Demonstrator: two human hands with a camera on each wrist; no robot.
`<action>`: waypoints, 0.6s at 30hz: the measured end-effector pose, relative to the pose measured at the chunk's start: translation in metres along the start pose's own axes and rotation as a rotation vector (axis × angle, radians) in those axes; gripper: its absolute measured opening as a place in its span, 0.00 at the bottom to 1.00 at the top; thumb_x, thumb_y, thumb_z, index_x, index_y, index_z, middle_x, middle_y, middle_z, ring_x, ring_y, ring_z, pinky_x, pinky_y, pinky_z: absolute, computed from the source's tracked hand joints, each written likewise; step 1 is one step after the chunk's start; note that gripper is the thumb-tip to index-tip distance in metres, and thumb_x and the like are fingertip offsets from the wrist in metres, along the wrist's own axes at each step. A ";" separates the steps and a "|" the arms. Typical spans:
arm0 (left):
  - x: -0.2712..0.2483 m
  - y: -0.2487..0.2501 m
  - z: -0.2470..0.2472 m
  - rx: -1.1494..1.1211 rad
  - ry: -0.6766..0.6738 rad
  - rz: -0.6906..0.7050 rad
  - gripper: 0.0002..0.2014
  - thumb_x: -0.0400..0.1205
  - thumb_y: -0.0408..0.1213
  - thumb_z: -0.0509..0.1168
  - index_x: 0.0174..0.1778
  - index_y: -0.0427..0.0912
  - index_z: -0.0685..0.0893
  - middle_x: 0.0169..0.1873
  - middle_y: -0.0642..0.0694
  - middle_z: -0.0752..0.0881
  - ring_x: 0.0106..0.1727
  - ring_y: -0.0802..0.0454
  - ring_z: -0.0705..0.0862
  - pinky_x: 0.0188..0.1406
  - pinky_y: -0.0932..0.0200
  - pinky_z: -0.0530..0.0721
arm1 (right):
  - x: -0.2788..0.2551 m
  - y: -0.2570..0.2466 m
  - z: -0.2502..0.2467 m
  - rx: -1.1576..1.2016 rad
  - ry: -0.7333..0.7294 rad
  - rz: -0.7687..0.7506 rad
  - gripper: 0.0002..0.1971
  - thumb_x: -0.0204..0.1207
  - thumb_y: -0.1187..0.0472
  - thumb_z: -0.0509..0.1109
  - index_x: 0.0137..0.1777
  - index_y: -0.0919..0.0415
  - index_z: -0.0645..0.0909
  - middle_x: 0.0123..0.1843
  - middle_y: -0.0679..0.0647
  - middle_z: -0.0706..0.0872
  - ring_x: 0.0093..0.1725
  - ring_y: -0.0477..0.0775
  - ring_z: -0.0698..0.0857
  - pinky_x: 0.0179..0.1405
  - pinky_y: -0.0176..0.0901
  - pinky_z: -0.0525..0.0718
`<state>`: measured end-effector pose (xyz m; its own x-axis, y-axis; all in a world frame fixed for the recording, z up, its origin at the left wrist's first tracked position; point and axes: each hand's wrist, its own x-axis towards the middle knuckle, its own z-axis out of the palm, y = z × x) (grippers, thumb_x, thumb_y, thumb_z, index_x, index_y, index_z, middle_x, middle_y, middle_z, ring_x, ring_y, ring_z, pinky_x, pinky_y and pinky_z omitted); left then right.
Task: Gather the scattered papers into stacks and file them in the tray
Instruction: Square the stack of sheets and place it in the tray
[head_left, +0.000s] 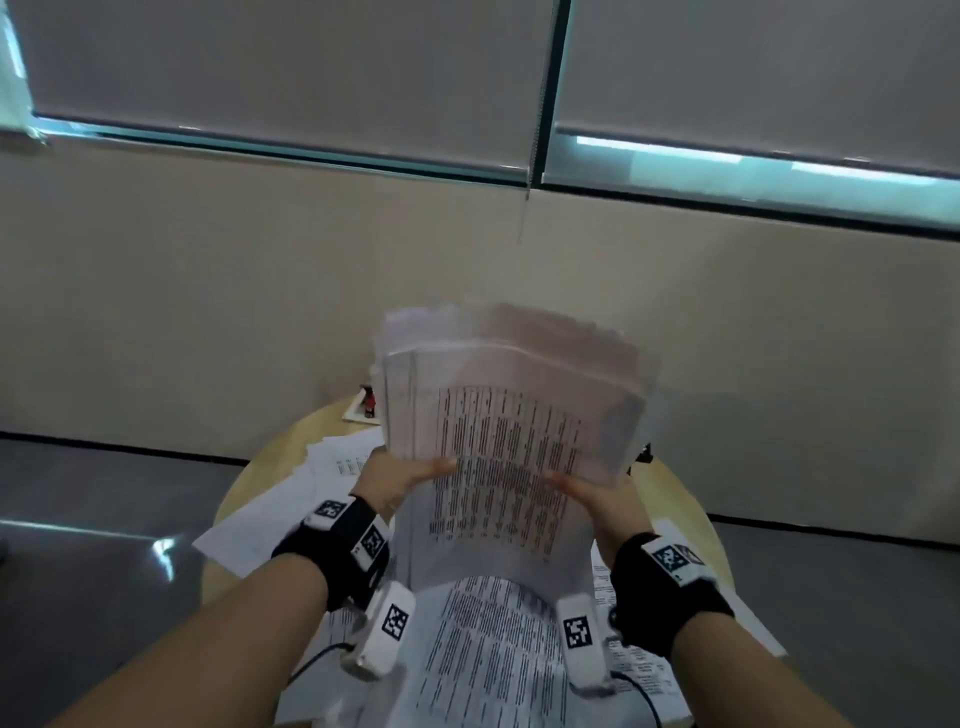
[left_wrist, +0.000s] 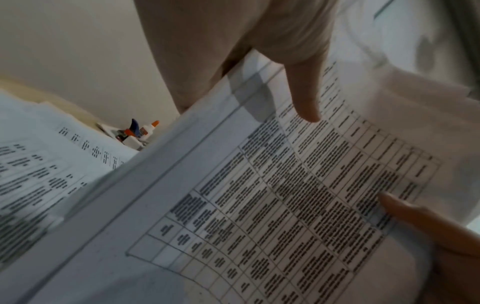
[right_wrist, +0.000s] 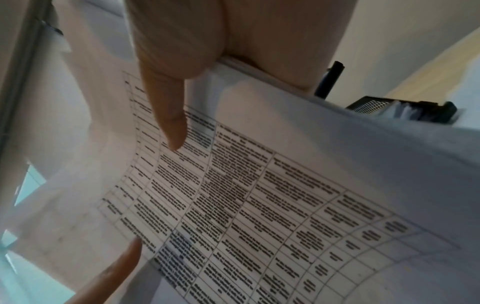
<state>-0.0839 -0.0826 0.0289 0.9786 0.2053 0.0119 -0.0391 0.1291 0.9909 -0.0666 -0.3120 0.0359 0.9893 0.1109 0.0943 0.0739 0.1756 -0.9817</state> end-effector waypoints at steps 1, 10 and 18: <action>0.000 0.002 0.002 -0.020 0.028 -0.011 0.26 0.60 0.42 0.84 0.49 0.39 0.84 0.46 0.47 0.88 0.55 0.47 0.85 0.64 0.56 0.75 | 0.002 0.001 -0.001 0.008 0.023 -0.004 0.37 0.42 0.52 0.90 0.54 0.61 0.87 0.51 0.55 0.92 0.55 0.59 0.89 0.64 0.62 0.81; 0.013 0.004 0.001 -0.059 0.042 0.077 0.42 0.43 0.56 0.85 0.51 0.40 0.86 0.42 0.49 0.92 0.46 0.52 0.90 0.49 0.55 0.88 | 0.014 -0.013 -0.017 -0.047 0.075 -0.119 0.17 0.58 0.64 0.84 0.48 0.59 0.88 0.46 0.54 0.93 0.50 0.55 0.90 0.55 0.51 0.87; 0.014 -0.008 0.024 0.000 0.005 0.082 0.26 0.67 0.39 0.80 0.60 0.40 0.82 0.52 0.46 0.89 0.57 0.49 0.86 0.66 0.47 0.80 | 0.013 -0.002 -0.021 0.000 0.074 -0.107 0.24 0.50 0.57 0.88 0.47 0.58 0.88 0.45 0.54 0.93 0.51 0.58 0.90 0.59 0.54 0.83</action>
<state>-0.0655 -0.1037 0.0248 0.9712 0.2199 0.0920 -0.1189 0.1122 0.9866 -0.0512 -0.3310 0.0355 0.9824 0.0193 0.1858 0.1793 0.1823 -0.9668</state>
